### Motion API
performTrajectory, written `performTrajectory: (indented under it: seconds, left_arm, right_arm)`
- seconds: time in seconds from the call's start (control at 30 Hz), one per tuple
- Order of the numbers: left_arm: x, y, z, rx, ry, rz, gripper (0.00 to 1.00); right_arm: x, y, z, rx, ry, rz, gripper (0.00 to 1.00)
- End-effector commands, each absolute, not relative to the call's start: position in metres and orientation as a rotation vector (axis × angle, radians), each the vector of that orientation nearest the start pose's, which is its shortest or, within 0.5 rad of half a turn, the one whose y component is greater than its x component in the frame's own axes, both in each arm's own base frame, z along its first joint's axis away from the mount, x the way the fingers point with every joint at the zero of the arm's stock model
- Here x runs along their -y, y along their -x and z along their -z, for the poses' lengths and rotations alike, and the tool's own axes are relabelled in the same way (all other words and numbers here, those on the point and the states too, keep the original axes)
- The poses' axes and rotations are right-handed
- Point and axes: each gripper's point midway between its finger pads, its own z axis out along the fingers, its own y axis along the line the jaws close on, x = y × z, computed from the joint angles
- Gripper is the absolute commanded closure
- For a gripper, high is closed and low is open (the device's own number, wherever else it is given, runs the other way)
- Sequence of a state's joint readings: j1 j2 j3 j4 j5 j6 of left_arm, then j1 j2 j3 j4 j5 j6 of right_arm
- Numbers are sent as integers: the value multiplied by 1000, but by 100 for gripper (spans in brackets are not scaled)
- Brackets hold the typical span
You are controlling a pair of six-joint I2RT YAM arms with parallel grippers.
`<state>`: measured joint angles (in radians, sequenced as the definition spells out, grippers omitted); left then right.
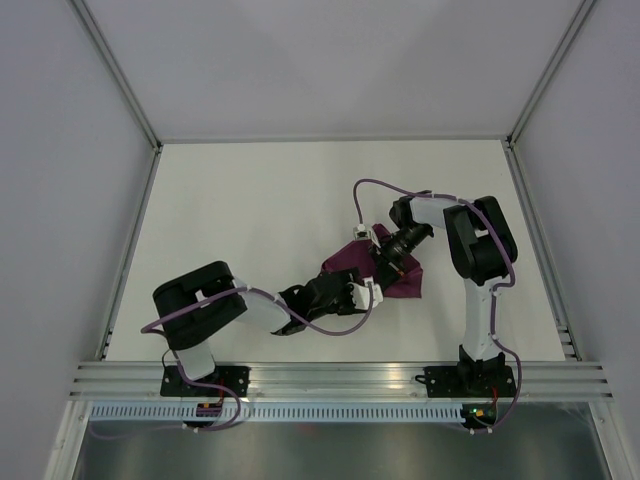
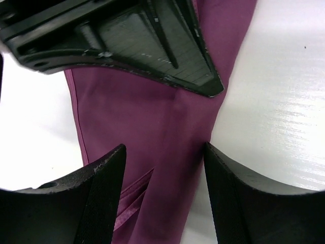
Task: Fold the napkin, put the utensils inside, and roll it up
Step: Roll the napkin with the utensil
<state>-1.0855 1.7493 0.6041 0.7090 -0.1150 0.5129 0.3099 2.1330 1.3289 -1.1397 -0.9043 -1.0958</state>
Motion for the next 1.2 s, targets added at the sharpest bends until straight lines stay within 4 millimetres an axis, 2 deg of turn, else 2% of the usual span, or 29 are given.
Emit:
performTrajectory:
  seconds: [0.0, 0.17, 0.27, 0.43, 0.57, 0.6, 0.63, 0.67, 0.7, 0.73, 0.77, 0.8, 0.83, 0.87, 0.93, 0.97, 1.0, 1.03, 1.1, 1.17]
  left_arm:
    - [371, -244, -44, -1346, -1483, 155, 32]
    - [376, -235, -32, -1336, -1582, 159, 35]
    - [375, -232, -20, -1342, -1640, 160, 40]
    - [378, -223, -3, -1385, -1733, 199, 60]
    - [383, -207, 13, -1515, -1876, 293, 72]
    - [385, -205, 14, -1566, -1866, 314, 80]
    - [385, -203, 15, -1601, -1870, 334, 84]
    - [393, -199, 12, -1606, -1870, 382, 89]
    - [390, -195, 14, -1658, -1868, 407, 94]
    - [392, -193, 13, -1677, -1863, 434, 96]
    - [395, -189, 9, -1700, -1864, 478, 98]
    - [390, -183, 13, -1770, -1862, 508, 98]
    - [390, -181, 11, -1796, -1857, 534, 98]
    - [396, -179, 6, -1836, -1830, 573, 98]
    - [390, -175, 10, -1921, -1823, 587, 98]
    - [394, -177, 6, -1945, -1800, 603, 98]
    - [391, -177, 10, -2018, -1763, 622, 98]
    - [389, -174, 10, -2054, -1754, 641, 98]
    - [389, -173, 7, -2121, -1690, 702, 98]
    - [390, -169, 3, -2180, -1637, 797, 98]
  right_arm:
    - [-169, -242, 35, -2290, 1789, -1220, 100]
    - [-169, -243, 35, -2300, 1781, -1222, 100]
    - [-169, -242, 35, -2300, 1779, -1225, 100]
    - [-169, -243, 35, -2303, 1779, -1220, 100]
    - [-169, -247, 34, -2297, 1777, -1183, 100]
    - [-170, -250, 34, -2287, 1775, -1162, 99]
    - [-169, -252, 34, -2287, 1770, -1141, 99]
    - [-170, -257, 28, -2300, 1740, -1103, 96]
    - [-173, -266, 27, -2275, 1725, -1055, 93]
    - [-172, -267, 25, -2272, 1716, -1028, 81]
    - [-172, -274, 13, -2266, 1676, -977, 75]
    - [-175, -287, 8, -2224, 1656, -920, 70]
    - [-174, -290, 4, -2225, 1627, -887, 61]
    - [-173, -299, -12, -2210, 1582, -832, 58]
    - [-173, -319, -24, -2178, 1496, -752, 52]
    - [-168, -330, -40, -2154, 1442, -705, 52]
    - [-166, -346, -48, -2157, 1359, -645, 52]
    - [-163, -351, -54, -2151, 1318, -617, 50]
    - [-150, -375, -76, -2128, 1188, -530, 49]
    - [-135, -387, -89, -2121, 1096, -494, 49]
